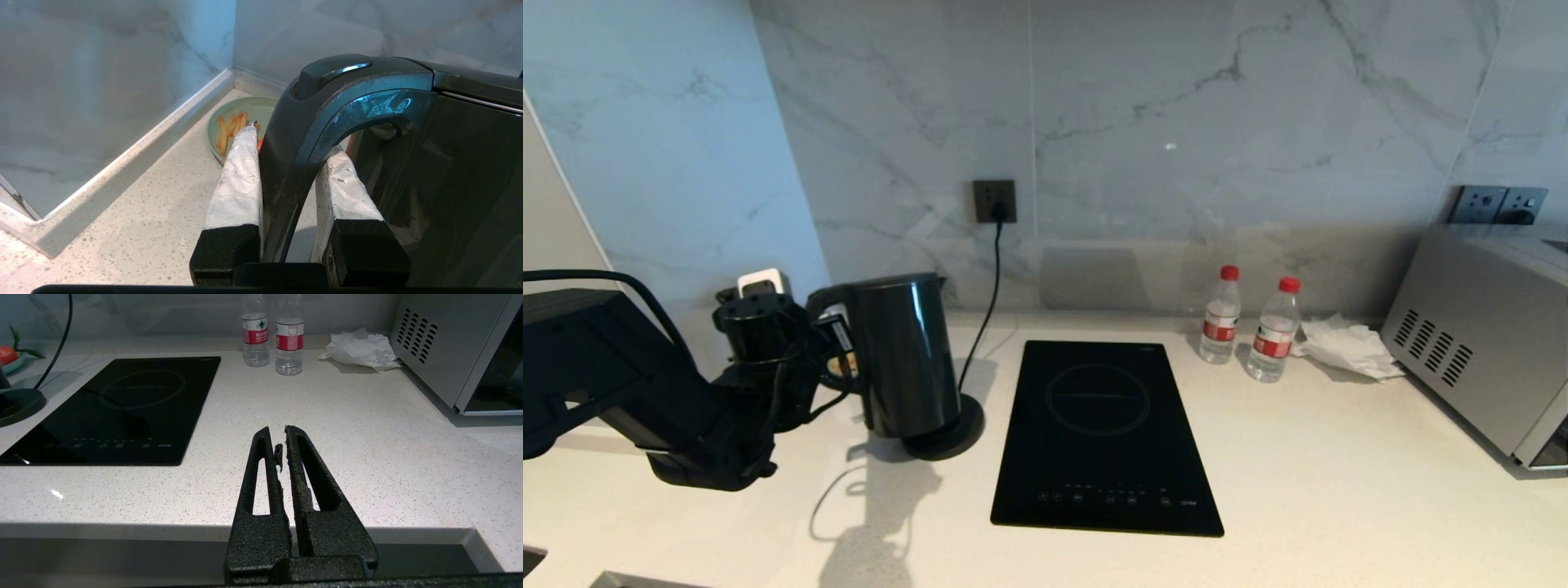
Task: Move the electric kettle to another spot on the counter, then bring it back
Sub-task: Place it on the power base
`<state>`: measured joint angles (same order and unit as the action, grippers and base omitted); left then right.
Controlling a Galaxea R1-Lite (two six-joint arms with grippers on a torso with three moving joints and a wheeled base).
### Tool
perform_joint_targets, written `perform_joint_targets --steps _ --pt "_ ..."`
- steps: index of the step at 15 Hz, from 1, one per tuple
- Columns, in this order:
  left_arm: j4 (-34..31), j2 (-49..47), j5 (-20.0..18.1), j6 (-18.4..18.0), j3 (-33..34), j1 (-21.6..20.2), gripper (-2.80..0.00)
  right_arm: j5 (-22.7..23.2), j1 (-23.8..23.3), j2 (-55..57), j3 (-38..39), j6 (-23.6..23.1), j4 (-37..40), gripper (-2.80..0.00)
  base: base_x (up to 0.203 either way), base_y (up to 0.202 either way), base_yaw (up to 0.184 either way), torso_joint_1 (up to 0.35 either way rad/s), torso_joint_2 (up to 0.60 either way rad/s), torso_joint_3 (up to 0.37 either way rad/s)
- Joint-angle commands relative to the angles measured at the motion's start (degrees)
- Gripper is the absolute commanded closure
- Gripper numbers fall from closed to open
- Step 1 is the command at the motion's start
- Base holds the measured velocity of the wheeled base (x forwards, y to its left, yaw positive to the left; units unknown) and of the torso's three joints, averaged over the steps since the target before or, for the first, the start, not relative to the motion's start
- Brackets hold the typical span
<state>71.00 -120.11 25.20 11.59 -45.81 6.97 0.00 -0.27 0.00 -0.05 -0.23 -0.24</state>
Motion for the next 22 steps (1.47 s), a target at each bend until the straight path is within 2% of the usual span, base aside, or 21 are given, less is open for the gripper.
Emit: perform_joint_targets --steps 1,16,22 --pt "0.22 -0.47 0.28 0.1 -0.49 1.29 0.0 0.0 0.0 0.0 -0.04 -0.03 -0.02 0.0 0.0 0.0 0.0 0.0 0.0 0.0" --pt "0.28 -4.69 5.12 -0.08 -3.41 7.4 0.0 0.0 0.0 0.0 -0.04 -0.03 -0.02 0.0 0.0 0.0 0.0 0.0 0.0 0.0" --pt "0.46 -5.18 4.95 -0.12 -3.29 6.54 0.0 0.0 0.0 0.0 0.01 -0.03 -0.02 0.0 0.0 0.0 0.0 0.0 0.0 0.0"
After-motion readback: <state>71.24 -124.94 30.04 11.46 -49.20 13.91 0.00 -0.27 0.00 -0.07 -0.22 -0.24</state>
